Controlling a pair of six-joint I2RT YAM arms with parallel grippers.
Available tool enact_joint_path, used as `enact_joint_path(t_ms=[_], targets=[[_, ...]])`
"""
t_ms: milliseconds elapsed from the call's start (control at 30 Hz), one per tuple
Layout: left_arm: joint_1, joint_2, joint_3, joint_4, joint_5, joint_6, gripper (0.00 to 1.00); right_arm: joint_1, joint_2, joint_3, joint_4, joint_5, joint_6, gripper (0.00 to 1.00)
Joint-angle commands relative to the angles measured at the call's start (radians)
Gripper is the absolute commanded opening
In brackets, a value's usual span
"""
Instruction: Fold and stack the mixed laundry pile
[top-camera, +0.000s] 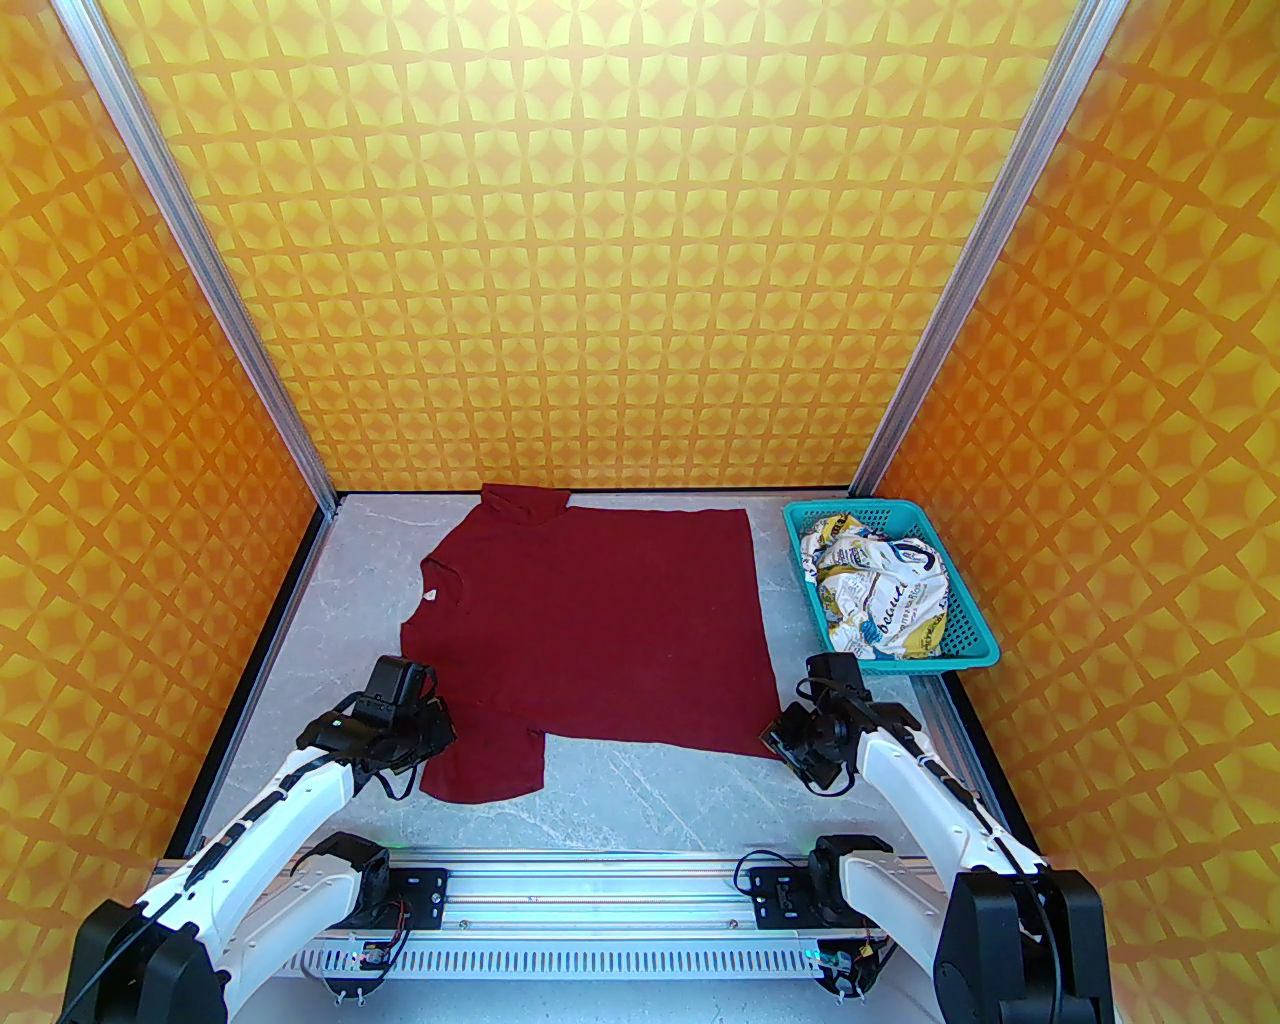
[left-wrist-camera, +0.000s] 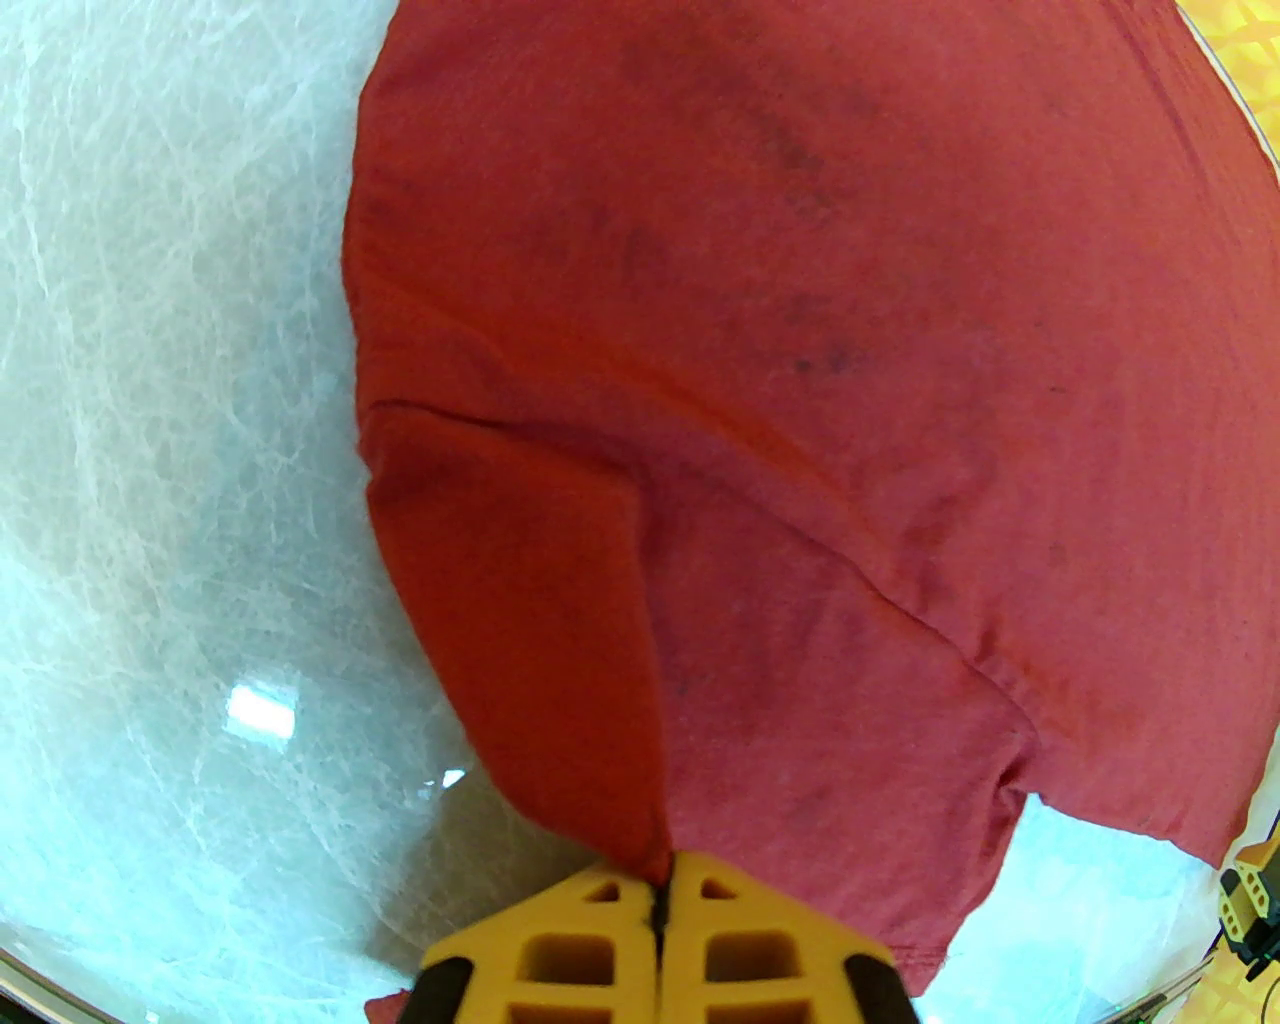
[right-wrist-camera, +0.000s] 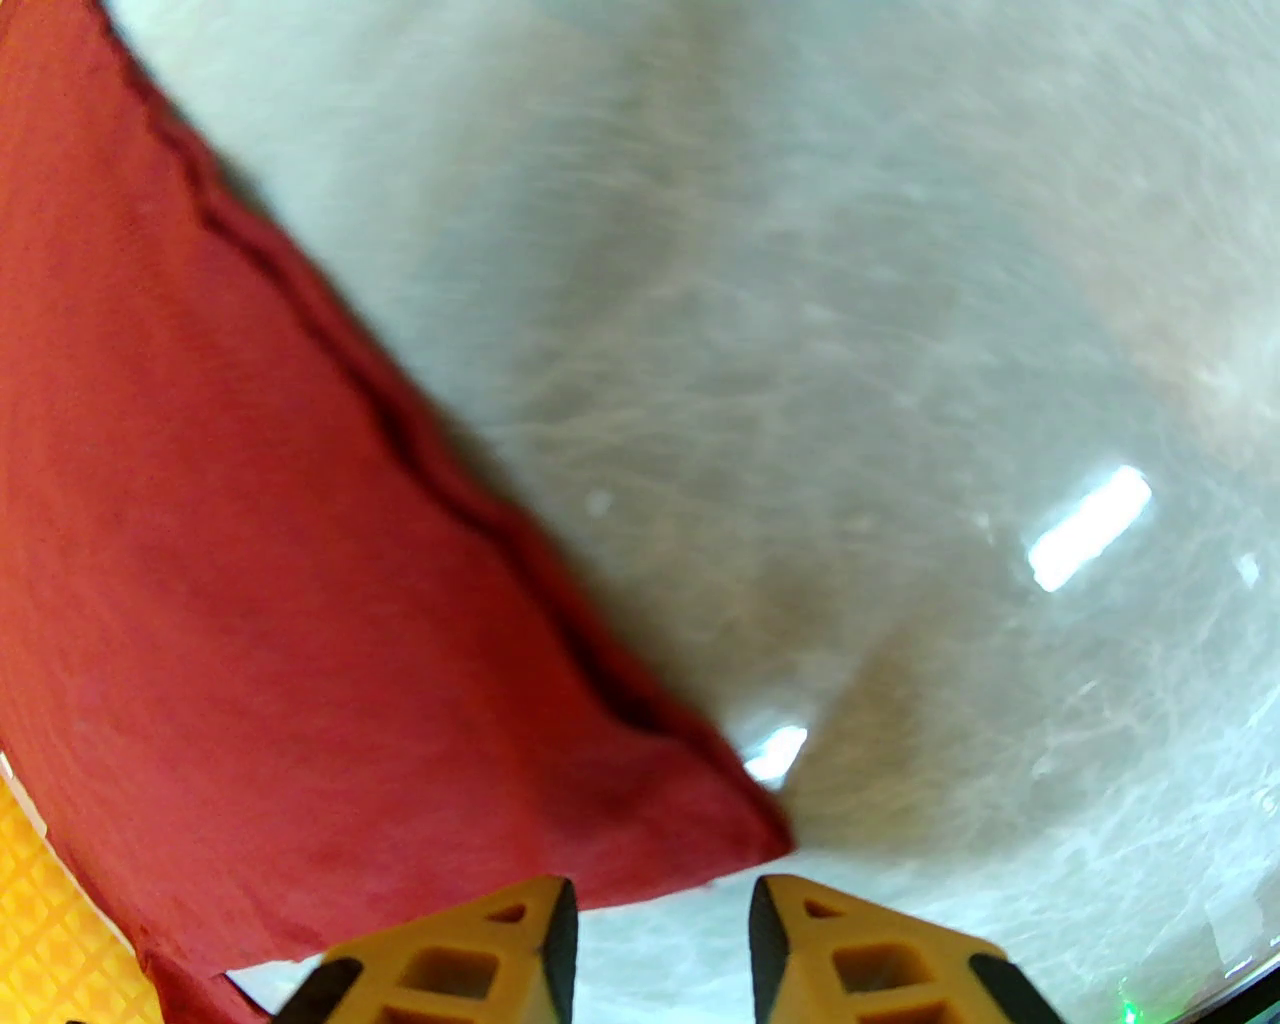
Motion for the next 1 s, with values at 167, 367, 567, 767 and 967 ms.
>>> enact_joint_path(t_ms=[167,367,567,767,967], targets=[[-0.002,-0.027,0.048,-0.035,0.017,0.035,0.0,-0.004,0.102,-0.01,0.125,0.046,0.035,0.24],[-0.002,-0.058,0.078,-0.059,0.016,0.056,0.0,-0.004,0.085,0.034,0.122,0.063,0.005,0.03],[-0.002,-0.075,0.126,-0.074,0.013,0.067,0.0,-0.004,0.054,0.075,0.099,0.054,-0.015,0.0],[-0.002,-0.071,0.187,-0.081,0.011,0.074,0.0,-0.004,0.049,0.131,0.081,0.038,-0.025,0.0],[0.01,-0.025,0.249,-0.077,0.008,0.075,0.0,-0.004,0.083,0.195,0.079,0.032,-0.041,0.0]])
